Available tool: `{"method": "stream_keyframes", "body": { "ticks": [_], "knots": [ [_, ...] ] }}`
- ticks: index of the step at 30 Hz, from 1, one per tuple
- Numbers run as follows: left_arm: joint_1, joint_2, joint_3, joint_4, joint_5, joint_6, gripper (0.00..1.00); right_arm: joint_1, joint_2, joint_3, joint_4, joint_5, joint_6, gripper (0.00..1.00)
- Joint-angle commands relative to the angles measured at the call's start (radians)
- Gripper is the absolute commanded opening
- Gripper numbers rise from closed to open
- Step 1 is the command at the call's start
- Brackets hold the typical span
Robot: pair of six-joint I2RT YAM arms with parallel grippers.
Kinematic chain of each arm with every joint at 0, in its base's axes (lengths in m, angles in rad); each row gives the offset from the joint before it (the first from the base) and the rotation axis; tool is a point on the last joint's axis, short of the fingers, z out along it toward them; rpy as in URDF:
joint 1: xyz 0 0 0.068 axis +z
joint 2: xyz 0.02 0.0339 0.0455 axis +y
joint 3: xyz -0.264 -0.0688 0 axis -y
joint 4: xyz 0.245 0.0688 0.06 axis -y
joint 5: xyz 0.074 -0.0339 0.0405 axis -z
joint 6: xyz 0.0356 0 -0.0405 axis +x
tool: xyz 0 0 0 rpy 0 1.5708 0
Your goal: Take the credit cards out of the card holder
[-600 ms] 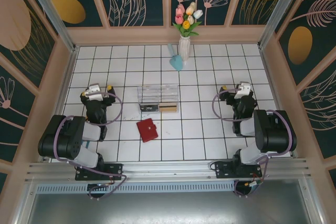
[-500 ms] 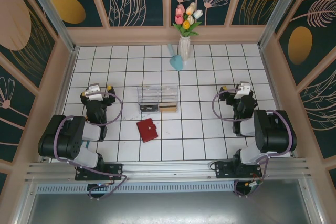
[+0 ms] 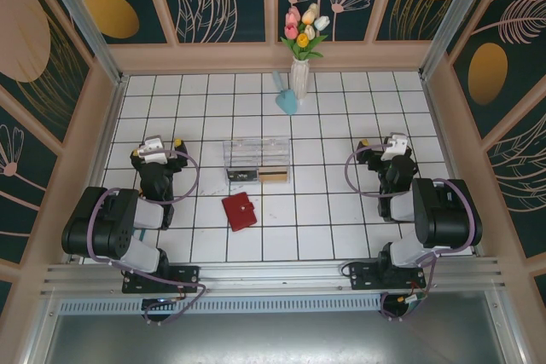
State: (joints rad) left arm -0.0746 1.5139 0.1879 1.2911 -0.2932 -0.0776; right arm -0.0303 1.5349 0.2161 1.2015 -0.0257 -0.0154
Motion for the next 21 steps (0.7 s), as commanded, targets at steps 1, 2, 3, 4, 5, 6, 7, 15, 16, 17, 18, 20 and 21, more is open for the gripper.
{"method": "stream_keyframes", "body": {
  "ticks": [1, 2, 3, 4, 5, 6, 7, 15, 16, 17, 18, 20, 21],
  "knots": [
    [0.016, 0.010, 0.022, 0.040, 0.021, 0.011, 0.99, -0.007, 0.013, 0.021, 0.051, -0.016, 0.025, 0.99],
    [0.016, 0.010, 0.022, 0.038, 0.023, 0.010, 0.99, -0.009, 0.012, 0.022, 0.049, -0.017, 0.025, 0.99],
    [0.016, 0.006, 0.021, 0.042, 0.019, 0.010, 0.99, -0.010, 0.012, 0.023, 0.049, -0.019, 0.025, 0.99],
    [0.017, -0.005, 0.027, 0.023, 0.010, 0.007, 0.99, -0.011, 0.013, 0.021, 0.050, -0.019, 0.025, 0.99],
    [0.017, -0.032, 0.043, -0.024, 0.000, 0.004, 0.99, -0.009, 0.011, 0.019, 0.054, -0.016, 0.025, 0.99],
    [0.016, -0.070, 0.083, -0.128, -0.020, 0.001, 0.99, -0.005, 0.004, 0.022, 0.043, 0.001, 0.026, 0.99],
    [0.016, -0.105, 0.145, -0.275, -0.039, -0.006, 0.99, -0.004, -0.017, 0.023, 0.027, 0.009, 0.027, 0.99],
    [0.016, -0.208, 0.623, -1.155, -0.199, -0.390, 0.99, 0.001, -0.349, 0.153, -0.430, 0.106, 0.253, 0.99],
    [0.016, -0.227, 0.633, -1.182, -0.118, -0.430, 0.99, -0.001, -0.393, 0.171, -0.484, 0.111, 0.333, 0.99],
    [0.016, -0.249, 0.632, -1.191, -0.042, -0.461, 0.99, -0.003, -0.432, 0.194, -0.555, 0.129, 0.404, 0.99],
    [0.016, -0.278, 0.625, -1.198, 0.036, -0.506, 0.99, -0.003, -0.473, 0.236, -0.684, 0.173, 0.506, 0.99],
    [0.016, -0.346, 0.581, -1.177, 0.131, -0.587, 0.99, -0.004, -0.522, 0.307, -0.832, 0.186, 0.558, 0.99],
    [0.016, -0.387, 0.544, -1.148, 0.174, -0.620, 0.99, -0.003, -0.533, 0.336, -0.878, 0.159, 0.549, 0.99]
  ]
}}
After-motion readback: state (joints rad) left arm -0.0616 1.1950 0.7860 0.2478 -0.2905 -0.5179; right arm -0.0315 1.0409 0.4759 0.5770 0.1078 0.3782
